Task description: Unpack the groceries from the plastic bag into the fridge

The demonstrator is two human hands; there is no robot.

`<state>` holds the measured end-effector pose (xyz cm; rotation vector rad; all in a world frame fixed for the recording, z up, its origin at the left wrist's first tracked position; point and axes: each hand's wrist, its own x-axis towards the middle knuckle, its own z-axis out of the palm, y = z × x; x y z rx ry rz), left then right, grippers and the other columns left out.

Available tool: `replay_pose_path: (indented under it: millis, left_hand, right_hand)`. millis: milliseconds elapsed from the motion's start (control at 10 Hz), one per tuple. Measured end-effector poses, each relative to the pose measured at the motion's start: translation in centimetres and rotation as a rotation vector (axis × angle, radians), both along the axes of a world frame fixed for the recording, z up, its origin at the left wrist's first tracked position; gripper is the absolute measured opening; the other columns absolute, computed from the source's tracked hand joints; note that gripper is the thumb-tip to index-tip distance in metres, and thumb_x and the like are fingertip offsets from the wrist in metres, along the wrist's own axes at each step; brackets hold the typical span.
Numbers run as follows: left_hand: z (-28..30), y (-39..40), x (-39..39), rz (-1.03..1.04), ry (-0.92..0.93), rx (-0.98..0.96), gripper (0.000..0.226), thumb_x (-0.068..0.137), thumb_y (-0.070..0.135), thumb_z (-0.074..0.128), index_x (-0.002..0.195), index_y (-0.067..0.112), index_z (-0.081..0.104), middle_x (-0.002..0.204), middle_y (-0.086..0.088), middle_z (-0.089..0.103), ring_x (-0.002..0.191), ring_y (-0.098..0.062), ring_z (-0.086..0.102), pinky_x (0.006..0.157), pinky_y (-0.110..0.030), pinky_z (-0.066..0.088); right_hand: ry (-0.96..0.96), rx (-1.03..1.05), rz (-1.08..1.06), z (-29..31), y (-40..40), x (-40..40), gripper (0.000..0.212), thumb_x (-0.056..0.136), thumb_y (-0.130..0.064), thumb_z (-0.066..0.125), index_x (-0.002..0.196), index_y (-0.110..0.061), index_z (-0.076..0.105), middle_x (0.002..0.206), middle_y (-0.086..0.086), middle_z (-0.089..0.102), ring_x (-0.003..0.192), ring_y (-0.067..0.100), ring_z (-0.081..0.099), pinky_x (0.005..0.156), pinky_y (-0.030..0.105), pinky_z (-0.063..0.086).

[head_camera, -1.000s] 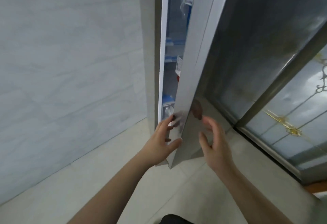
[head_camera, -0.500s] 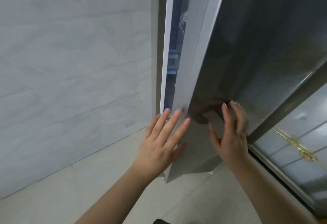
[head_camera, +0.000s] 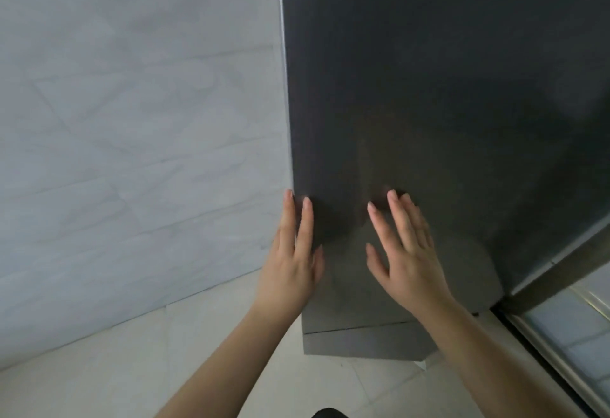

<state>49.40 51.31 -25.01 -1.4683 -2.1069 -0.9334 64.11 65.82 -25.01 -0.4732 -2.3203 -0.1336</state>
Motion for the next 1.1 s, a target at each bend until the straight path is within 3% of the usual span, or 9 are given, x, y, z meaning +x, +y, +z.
replay_pose_path:
  millis: [100,300,400,600,700,800,900,1000,1100]
  left_hand:
    - [0.9,2.0,-1.6,0.021,-0.055,-0.031,0.088,0.086,0.019,0.068,0.154,0.008,0.014,0.162,-0.017,0.010,0.131,-0.035,0.049,0.075,-0.034,0.057]
    - [0.5,4.1,-4.1,0.051,-0.008,-0.170,0.086,0.088,0.029,0.065,0.153,0.000,0.017,0.163,-0.016,0.002,0.148,-0.031,0.022,0.104,-0.042,0.045]
    - [0.4,4.1,-4.2,0.108,0.043,-0.214,0.086,0.090,0.037,0.061,0.154,0.003,0.016,0.163,-0.015,0.005,0.148,-0.030,0.021,0.106,-0.044,0.042]
    - [1.0,3.7,-4.0,0.158,0.051,-0.296,0.097,0.079,0.030,0.070,0.155,0.006,0.013,0.163,-0.013,0.000,0.141,-0.032,0.037,0.098,-0.043,0.048]
    - [1.5,3.2,-3.8,0.162,0.048,-0.317,0.096,0.079,0.026,0.069,0.155,0.009,0.013,0.164,-0.012,-0.002,0.109,-0.032,0.061,0.079,-0.037,0.054]
    - [2.3,2.4,-3.6,0.139,0.101,-0.345,0.092,0.084,0.029,0.066,0.157,0.019,0.011,0.165,-0.010,-0.003,0.104,-0.031,0.061,0.079,-0.037,0.053]
    - [2.3,1.0,-2.7,0.177,0.134,-0.365,0.082,0.089,0.030,0.059,0.156,0.020,0.014,0.164,-0.006,0.013,0.134,-0.030,0.043,0.100,-0.045,0.045]
    - [0.3,-0.7,-2.1,0.253,0.200,-0.446,0.063,0.096,0.039,0.040,0.154,0.021,0.025,0.159,-0.006,0.031,0.143,-0.031,0.034,0.114,-0.052,0.028]
    - [-0.9,-2.3,-2.2,0.351,0.147,-0.508,0.062,0.095,0.050,0.024,0.146,0.021,0.043,0.152,-0.005,0.043,0.142,-0.029,0.036,0.116,-0.056,0.010]
  right_hand:
    - [-0.058,-0.037,0.006,0.5,1.2,-1.6,0.068,0.089,-0.021,0.061,0.150,-0.015,0.031,0.161,0.011,0.014,0.149,0.029,0.010,0.120,0.046,0.013]
    - [-0.159,-0.093,-0.046,0.6,2.8,-3.7,0.075,0.085,-0.023,0.066,0.151,-0.019,0.030,0.161,0.009,0.010,0.149,0.027,0.006,0.119,0.043,0.009]
    - [-0.187,-0.086,-0.058,0.5,2.7,-3.9,0.078,0.083,-0.023,0.067,0.151,-0.022,0.029,0.162,0.010,0.009,0.149,0.029,0.005,0.119,0.045,0.010]
    - [-0.249,-0.115,-0.062,0.8,2.4,-3.8,0.081,0.083,-0.025,0.066,0.152,-0.023,0.024,0.162,0.009,0.000,0.149,0.030,0.000,0.119,0.048,0.012]
    - [-0.257,-0.162,-0.042,1.4,2.2,-3.5,0.081,0.084,-0.024,0.065,0.153,-0.022,0.023,0.162,0.008,0.001,0.149,0.028,-0.001,0.119,0.048,0.013]
    - [-0.259,-0.213,-0.006,2.4,1.9,-2.5,0.078,0.087,-0.026,0.062,0.153,-0.019,0.022,0.163,0.005,0.005,0.150,0.024,0.003,0.119,0.046,0.018]
    - [-0.218,-0.347,0.139,3.4,1.4,-1.6,0.071,0.093,-0.031,0.055,0.153,-0.021,0.019,0.162,0.001,0.014,0.148,0.017,0.013,0.118,0.041,0.022]
    - [-0.223,-0.412,0.231,3.4,0.9,-1.1,0.067,0.096,-0.035,0.048,0.153,-0.025,0.016,0.161,-0.006,0.016,0.148,0.011,0.012,0.117,0.036,0.023]
    - [-0.296,-0.500,0.214,2.9,-0.4,-0.8,0.063,0.097,-0.037,0.045,0.153,-0.028,0.018,0.158,-0.008,0.028,0.143,0.012,0.028,0.113,0.034,0.031]
